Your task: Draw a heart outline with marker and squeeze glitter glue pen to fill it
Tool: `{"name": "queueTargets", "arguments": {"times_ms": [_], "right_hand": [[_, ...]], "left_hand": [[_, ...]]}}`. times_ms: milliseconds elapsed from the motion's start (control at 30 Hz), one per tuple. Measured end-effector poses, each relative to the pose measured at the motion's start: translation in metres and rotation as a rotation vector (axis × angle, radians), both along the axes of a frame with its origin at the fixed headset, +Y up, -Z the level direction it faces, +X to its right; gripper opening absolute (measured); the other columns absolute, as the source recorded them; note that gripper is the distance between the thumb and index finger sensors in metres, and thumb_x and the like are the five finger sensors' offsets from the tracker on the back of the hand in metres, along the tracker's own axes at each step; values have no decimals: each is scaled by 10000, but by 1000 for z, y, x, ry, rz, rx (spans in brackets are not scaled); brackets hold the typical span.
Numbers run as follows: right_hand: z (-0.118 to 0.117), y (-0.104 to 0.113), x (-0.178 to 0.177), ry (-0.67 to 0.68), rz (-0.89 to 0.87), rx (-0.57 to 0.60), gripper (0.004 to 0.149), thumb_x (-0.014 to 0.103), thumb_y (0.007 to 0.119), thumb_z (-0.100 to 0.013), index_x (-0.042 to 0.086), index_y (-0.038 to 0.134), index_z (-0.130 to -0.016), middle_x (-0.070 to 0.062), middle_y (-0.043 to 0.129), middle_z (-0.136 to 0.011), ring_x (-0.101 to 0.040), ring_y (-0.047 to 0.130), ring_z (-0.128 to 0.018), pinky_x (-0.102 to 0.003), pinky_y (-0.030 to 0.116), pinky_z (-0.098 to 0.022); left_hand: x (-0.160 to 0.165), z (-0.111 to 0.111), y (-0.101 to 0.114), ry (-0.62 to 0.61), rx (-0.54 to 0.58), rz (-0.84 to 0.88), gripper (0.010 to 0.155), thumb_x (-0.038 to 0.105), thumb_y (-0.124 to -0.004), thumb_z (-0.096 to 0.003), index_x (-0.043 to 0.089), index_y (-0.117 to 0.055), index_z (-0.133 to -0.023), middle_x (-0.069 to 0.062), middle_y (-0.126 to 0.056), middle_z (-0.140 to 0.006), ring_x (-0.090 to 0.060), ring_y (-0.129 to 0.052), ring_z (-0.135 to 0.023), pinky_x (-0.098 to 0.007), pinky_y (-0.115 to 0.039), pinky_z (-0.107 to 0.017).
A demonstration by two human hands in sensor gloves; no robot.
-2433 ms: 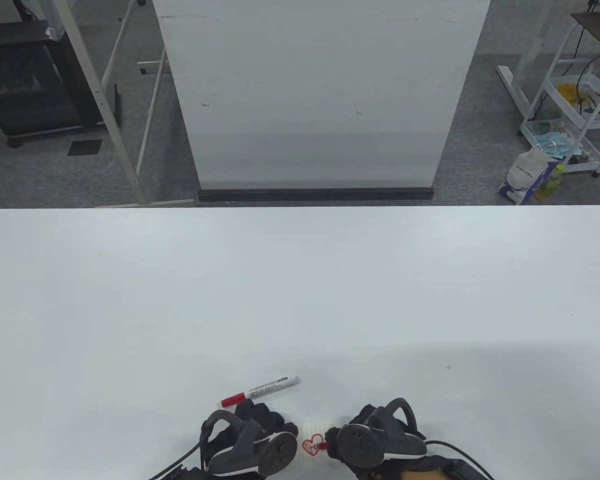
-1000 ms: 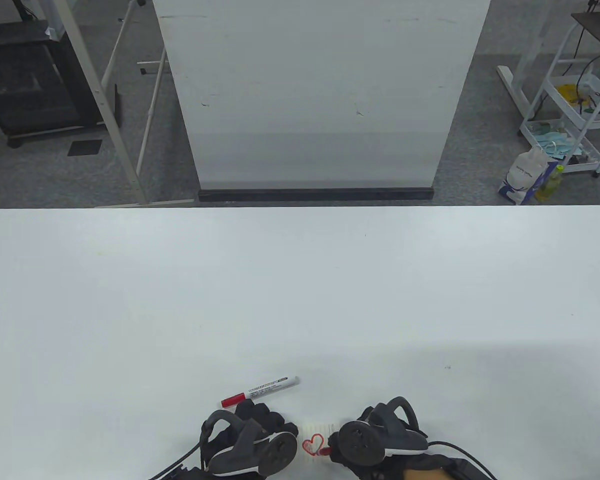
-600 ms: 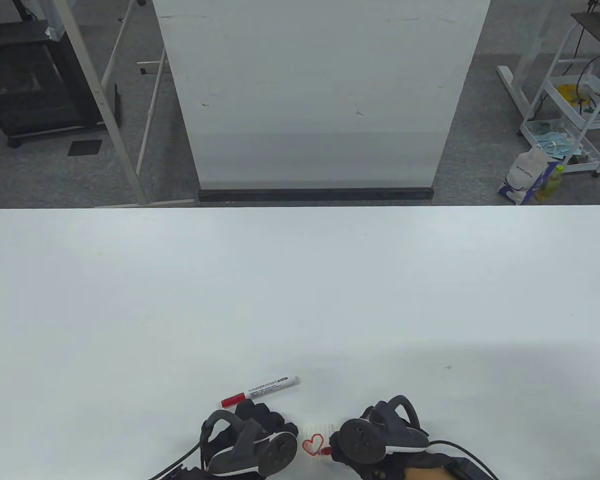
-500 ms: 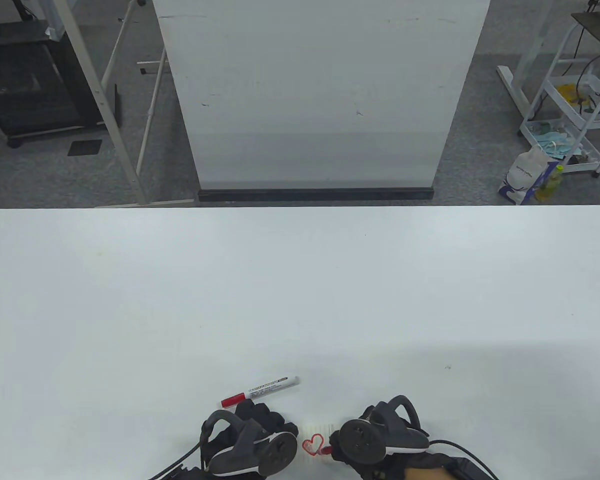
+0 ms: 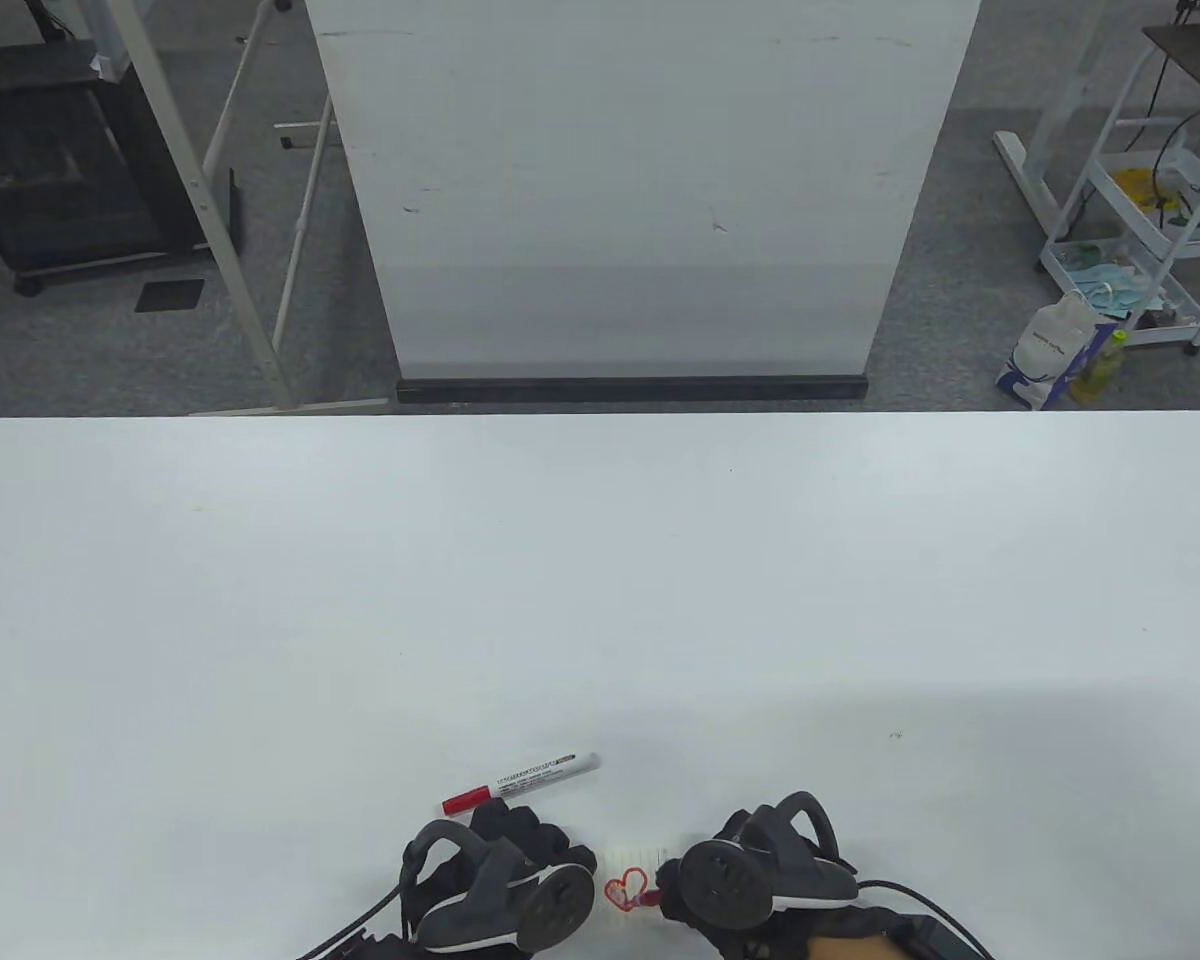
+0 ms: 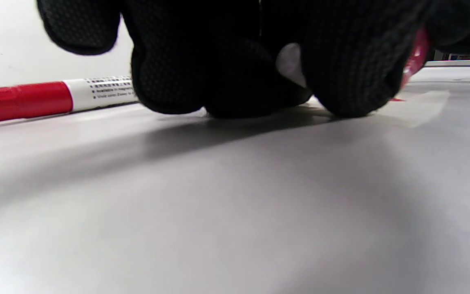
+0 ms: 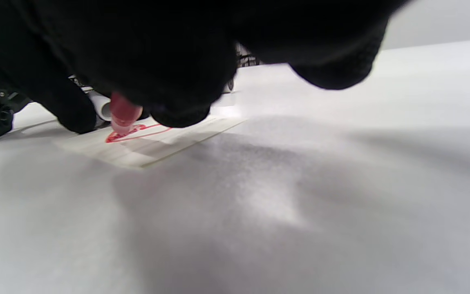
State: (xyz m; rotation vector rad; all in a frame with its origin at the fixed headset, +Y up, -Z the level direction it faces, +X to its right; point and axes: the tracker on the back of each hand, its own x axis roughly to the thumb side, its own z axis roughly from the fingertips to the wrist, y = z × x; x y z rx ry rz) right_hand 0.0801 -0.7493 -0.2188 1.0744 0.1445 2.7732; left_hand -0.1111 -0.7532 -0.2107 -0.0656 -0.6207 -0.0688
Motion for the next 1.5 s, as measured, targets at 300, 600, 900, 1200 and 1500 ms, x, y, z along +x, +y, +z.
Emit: {"name": "queueTargets", "arguments": {"times_ms": [300,600,900,1200,1500], "right_hand": [[0,3,2,23,16,-27,427,421,832,-364,140,992,-643,48,1001,-135,-135,937,21,-389,884,-414],[-1,4,1,3,20,-6,429,418,829,-366,143,986,-654,45,1001,-142,-138,939,16,-392,882,-416],[0,1,1,-3,6,1,429,423,824,-367,153,982,-660,47,1003,-150,-137,942,9,-390,878,-421],[2,5,0,25,27,-23,427,421,828,-363,146,990,-647,48,1001,-139,-135,939,18,-387,881,-417],[1,6,0,20,33,-12,427,419,829,-364,144,990,-648,47,1000,-139,-135,938,19,-385,882,-417]], "left_hand": [[0,0,0,0,-1,1,462,482,-878,-431,279,-881,-846,2,-978,-755,-296,-940,-696,-635,-657,-658],[0,0,0,0,0,0,462,482,-878,-432,280,-880,-847,1,-978,-756,-295,-941,-696,-634,-658,-659],[0,0,0,0,0,0,461,482,-878,-432,279,-881,-846,2,-978,-755,-295,-942,-695,-635,-658,-658],[0,0,0,-1,-1,1,462,481,-878,-432,278,-880,-847,2,-978,-755,-296,-941,-696,-635,-657,-658],[0,0,1,0,0,0,462,482,-878,-432,279,-880,-847,0,-978,-755,-296,-940,-696,-635,-658,-659]]}}
